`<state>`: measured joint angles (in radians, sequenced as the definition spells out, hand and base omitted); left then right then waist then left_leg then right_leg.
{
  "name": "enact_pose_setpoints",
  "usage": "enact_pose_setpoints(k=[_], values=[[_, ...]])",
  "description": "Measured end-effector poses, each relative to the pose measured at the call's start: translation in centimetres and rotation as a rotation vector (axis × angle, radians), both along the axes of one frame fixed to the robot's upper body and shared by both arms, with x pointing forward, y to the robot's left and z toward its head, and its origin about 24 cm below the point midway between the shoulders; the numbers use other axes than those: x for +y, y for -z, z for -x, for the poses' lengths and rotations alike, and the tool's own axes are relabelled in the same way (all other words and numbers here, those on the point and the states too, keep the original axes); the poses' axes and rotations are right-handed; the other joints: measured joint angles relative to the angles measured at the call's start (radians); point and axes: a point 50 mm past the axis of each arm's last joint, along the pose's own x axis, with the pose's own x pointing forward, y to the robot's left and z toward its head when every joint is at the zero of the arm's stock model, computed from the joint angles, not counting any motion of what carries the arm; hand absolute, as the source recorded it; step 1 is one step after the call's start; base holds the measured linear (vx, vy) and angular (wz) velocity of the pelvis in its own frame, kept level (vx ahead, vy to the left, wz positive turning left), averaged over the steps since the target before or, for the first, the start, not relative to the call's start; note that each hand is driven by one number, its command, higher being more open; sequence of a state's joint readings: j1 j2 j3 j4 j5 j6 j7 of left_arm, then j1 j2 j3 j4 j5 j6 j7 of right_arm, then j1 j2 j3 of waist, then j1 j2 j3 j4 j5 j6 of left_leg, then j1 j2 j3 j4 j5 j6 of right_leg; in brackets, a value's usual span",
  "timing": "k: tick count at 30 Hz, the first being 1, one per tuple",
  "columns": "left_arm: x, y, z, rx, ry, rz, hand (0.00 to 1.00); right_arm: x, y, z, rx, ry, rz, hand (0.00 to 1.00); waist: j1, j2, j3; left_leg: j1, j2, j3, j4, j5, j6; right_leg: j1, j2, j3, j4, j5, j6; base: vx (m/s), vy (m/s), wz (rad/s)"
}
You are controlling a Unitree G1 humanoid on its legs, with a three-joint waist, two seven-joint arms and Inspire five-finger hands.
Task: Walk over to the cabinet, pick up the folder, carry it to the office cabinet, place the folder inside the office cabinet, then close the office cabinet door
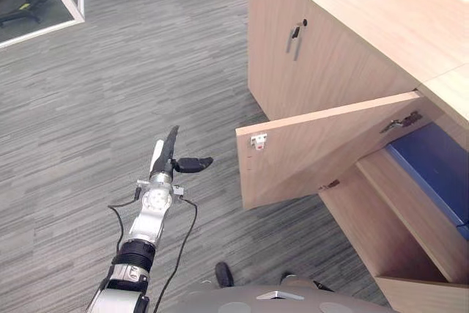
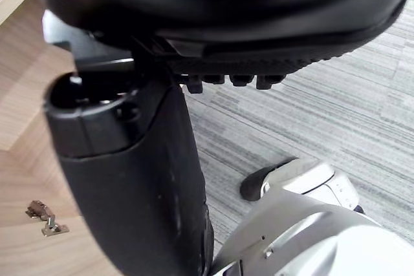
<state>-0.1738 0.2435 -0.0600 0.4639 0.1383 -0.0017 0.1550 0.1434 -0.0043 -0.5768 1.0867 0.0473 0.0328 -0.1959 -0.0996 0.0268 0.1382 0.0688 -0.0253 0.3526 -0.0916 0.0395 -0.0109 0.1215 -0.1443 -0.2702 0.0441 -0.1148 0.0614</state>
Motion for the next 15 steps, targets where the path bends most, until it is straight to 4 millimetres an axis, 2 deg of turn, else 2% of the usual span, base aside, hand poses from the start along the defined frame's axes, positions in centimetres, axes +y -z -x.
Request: enact_pose_setpoints(k=[7, 12, 13, 15], values=[[0.2, -1.2, -1.5, -0.011, 0.118, -0.288, 1.0, -0.1, 0.0, -0.1, -0.008, -0.008, -0.007, 1.0, -0.008, -0.005, 0.0, 0.007, 0.009, -0.007, 0.0, 0.0, -0.003, 0.007, 0.015, -0.005, 0.001, -0.004, -0.007, 0.02, -0.04, 0.0], [0.4, -1.6, -1.9, -0.017, 0.119, -0.326, 1.0, -0.1, 0.0, -0.2, -0.009, -0.014, -0.01, 1.0, -0.008, -0.01, 0.003, 0.004, 0.022, -0.031, 0.007, 0.008, -0.007, 0.009, 0.019, -0.03, 0.02, -0.006, -0.012, -0.01, -0.041, 0.14], [0.5, -1.6, -1.9, -0.013, 0.114, -0.331, 1.0, -0.1, 0.0, -0.3, -0.012, -0.021, -0.01, 1.0, -0.006, -0.011, 0.003, -0.011, 0.027, -0.036, 0.021, 0.006, -0.009, -0.002, 0.019, -0.03, 0.041, -0.008, -0.015, -0.01, -0.031, 0.21], [0.6, -1.9, -2.2, -0.016, 0.104, -0.352, 1.0, 0.1, -0.1, -0.9, -0.028, -0.034, -0.012, 1.0, -0.01, -0.024, 0.022, -0.089, 0.05, -0.073, 0.151, -0.041, -0.009, -0.041, 0.008, -0.032, 0.103, -0.011, -0.02, -0.04, -0.012, 0.25]])
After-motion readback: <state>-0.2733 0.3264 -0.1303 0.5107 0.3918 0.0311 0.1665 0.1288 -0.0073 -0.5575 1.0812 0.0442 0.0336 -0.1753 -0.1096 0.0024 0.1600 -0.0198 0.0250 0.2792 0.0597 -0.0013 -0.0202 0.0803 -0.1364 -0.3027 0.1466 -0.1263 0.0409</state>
